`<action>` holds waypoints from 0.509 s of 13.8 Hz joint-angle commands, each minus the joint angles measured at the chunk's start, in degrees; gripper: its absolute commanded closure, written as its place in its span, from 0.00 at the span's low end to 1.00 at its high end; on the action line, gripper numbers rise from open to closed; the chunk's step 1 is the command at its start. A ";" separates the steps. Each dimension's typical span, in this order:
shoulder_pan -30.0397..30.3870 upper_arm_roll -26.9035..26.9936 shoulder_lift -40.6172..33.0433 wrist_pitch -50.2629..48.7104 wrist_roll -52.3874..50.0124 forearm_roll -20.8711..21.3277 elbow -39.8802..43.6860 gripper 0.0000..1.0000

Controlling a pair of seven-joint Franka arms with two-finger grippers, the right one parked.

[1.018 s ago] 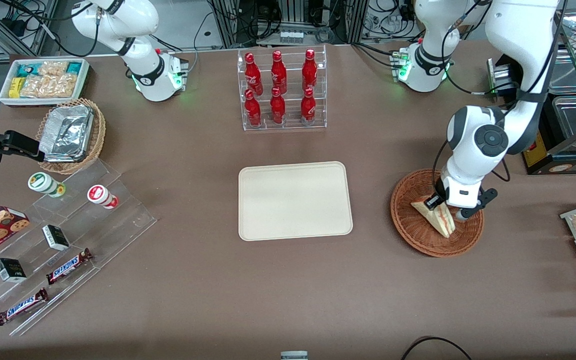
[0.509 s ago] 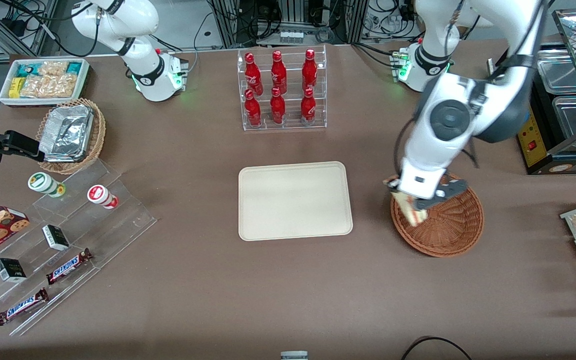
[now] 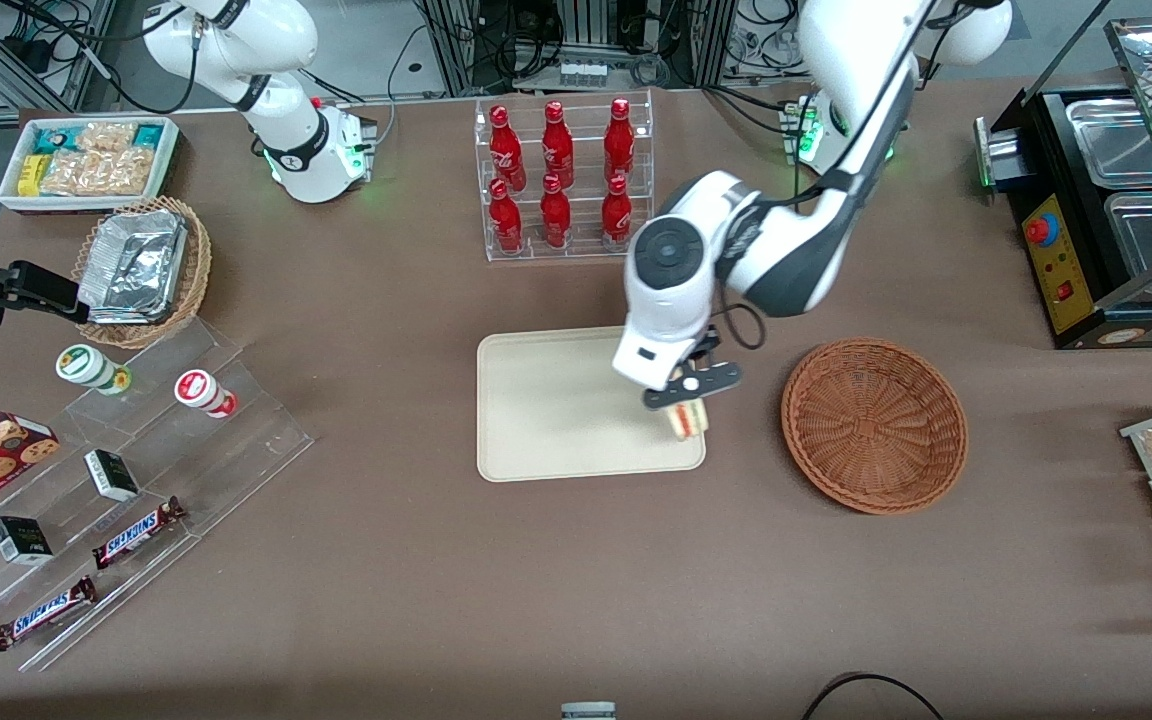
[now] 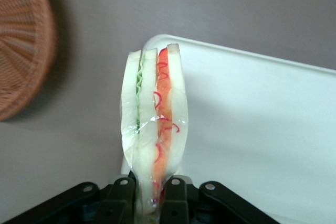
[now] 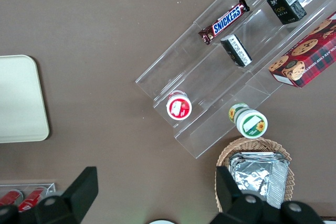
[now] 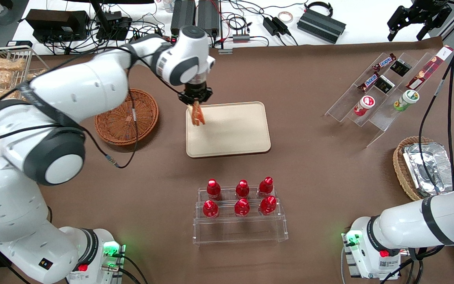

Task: Place sandwich from basket to tray
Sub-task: 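Carry the sandwich with the left gripper over the cream tray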

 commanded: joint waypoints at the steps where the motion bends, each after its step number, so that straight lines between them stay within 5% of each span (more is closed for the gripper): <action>1: -3.39 0.71 4.85 4.84 -0.92 0.93 3.89 1.00; 7: -6.21 0.80 7.93 11.45 0.48 1.29 3.45 1.00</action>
